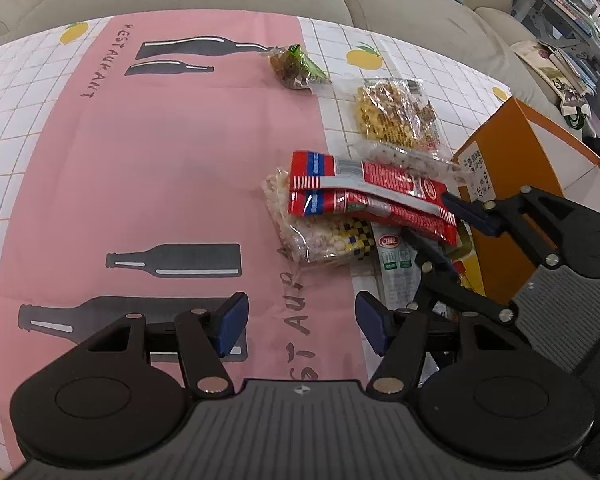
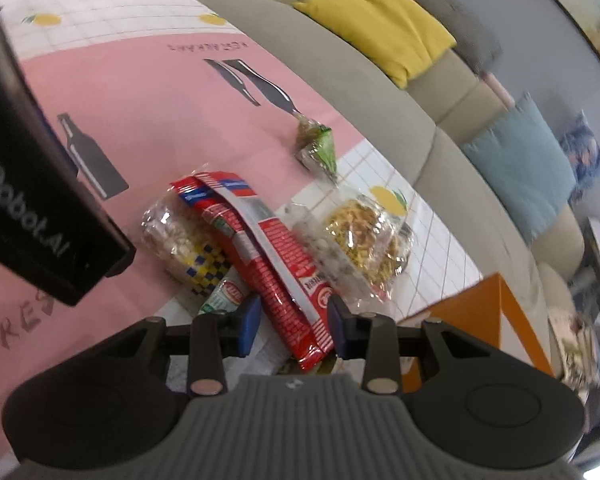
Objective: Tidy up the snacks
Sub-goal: 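Grasp the red sausage-stick pack with the left tool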
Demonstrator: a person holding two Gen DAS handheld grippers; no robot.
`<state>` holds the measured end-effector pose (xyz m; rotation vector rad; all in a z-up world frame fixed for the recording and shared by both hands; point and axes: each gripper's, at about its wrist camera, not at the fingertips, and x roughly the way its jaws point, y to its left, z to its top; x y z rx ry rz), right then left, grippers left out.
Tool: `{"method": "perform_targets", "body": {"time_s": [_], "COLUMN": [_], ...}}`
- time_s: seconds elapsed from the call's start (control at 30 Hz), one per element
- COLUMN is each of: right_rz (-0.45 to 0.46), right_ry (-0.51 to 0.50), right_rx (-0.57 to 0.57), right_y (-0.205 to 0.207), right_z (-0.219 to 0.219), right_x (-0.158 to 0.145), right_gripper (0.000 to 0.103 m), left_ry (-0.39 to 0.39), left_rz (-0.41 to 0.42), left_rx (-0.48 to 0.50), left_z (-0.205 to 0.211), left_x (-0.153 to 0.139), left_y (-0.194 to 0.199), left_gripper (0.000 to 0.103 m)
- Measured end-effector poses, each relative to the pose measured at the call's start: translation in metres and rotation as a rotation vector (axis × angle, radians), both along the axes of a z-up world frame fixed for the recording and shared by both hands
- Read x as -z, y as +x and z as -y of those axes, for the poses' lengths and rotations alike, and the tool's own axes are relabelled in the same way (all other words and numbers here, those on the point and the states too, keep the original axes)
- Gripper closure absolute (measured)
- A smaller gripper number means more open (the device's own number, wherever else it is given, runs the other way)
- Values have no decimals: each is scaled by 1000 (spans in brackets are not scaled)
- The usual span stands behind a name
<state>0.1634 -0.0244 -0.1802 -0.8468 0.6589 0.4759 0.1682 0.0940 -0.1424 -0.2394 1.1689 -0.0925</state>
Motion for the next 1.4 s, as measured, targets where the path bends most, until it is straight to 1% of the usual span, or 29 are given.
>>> {"method": "perform_targets", "body": {"time_s": [0.03, 0.07, 0.1, 0.2, 0.3, 0.37, 0.43, 0.53, 0.63, 0.77, 0.83, 0.93, 1.0, 1.1, 1.17, 1.27, 1.33, 1.4], "right_rz": [-12, -25, -27, -38, -51, -70, -107, -193, -286, -345, -345, -340, -354, -324, -300, -267, -284, -292], "right_ry": [4, 8, 10, 51, 110, 172, 242, 320, 349, 363, 359, 339, 340, 332, 325, 302, 295, 280], "right_rx": [-7, -3, 7, 32, 62, 97, 151, 212, 255, 274, 266, 244, 242, 244, 253, 320, 379, 419], "right_y": [0, 1, 2, 2, -1, -6, -11, -22, -38, -57, -65, -71, -72, -78, -82, -78, -69, -62], "right_z": [0, 0, 1, 7, 13, 19, 27, 37, 39, 33, 28, 24, 27, 36, 45, 56, 62, 64], "right_x": [1, 2, 3, -1, -15, -32, -48, -61, -54, -35, -27, -22, -24, -34, -39, -37, -32, -25], "right_gripper": [82, 89, 90, 97, 100, 101, 101, 102, 102, 102, 102, 100, 99, 98, 85, 85, 85, 85], "left_ry": [0, 0, 0, 2, -1, -13, -31, -70, -136, -209, -213, -222, -229, -234, -250, -241, -243, -227], "left_rz": [-2, -4, -5, -3, 4, 3, 0, -2, -3, -39, -58, -72, -79, -88, -94, -113, -123, -135], "left_rx": [2, 3, 5, 8, 8, 9, 9, 5, -7, -20, -22, -16, -17, -29, -38, -63, -75, -86], "left_z": [1, 2, 2, 3, 3, 3, 3, 4, 3, 6, 9, 16, 19, 22, 25, 28, 32, 35], "left_x": [1, 1, 2, 0, -2, -3, -4, -7, -9, -5, -1, 3, 5, 8, 12, 20, 25, 29], "left_y": [-1, -2, -3, -5, -9, -11, -14, -20, -27, -36, -38, -40, -40, -39, -37, -34, -34, -32], "left_gripper": [31, 31, 31, 31, 31, 32, 34, 35, 36, 37, 37, 38, 40, 41, 41, 41, 41, 41]}}
